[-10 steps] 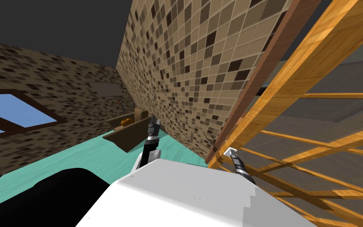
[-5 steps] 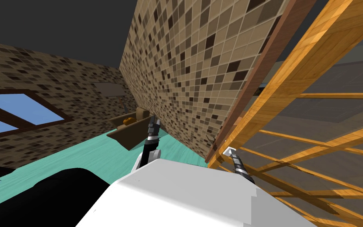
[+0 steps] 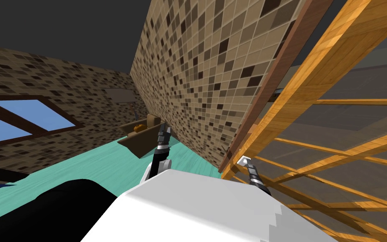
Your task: Pull the door open
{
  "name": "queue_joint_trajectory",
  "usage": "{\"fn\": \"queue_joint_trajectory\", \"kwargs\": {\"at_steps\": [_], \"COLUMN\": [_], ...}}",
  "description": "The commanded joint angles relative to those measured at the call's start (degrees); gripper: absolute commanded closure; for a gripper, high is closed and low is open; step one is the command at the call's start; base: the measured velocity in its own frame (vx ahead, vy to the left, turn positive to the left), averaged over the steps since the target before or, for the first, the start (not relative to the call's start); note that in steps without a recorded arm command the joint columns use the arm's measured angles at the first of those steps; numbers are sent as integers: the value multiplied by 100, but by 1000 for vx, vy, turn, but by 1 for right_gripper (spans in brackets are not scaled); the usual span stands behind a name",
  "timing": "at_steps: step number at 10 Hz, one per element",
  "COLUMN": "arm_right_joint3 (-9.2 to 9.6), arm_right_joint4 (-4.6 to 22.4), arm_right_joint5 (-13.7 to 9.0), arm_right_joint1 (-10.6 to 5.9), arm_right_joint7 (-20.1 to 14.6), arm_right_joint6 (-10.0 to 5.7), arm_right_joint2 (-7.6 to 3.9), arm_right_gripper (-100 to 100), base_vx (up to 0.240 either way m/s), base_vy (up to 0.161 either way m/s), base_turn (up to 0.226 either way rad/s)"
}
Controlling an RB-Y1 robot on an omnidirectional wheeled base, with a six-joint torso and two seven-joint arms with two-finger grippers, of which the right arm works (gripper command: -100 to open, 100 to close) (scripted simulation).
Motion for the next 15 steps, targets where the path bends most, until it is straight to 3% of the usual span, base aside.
{"fn": "queue_joint_trajectory", "kwargs": {"at_steps": [1, 15], "arm_right_joint3": [40, 411], "arm_right_joint4": [-50, -59], "arm_right_joint5": [-32, -647], "arm_right_joint1": [23, -77], "arm_right_joint7": [-181, -2097], "arm_right_joint6": [36, 110], "arm_right_joint2": [35, 21], "arm_right_gripper": [100, 100], "base_vx": [-37, -42], "base_vy": [-11, -14], "base_turn": [26, 35]}}
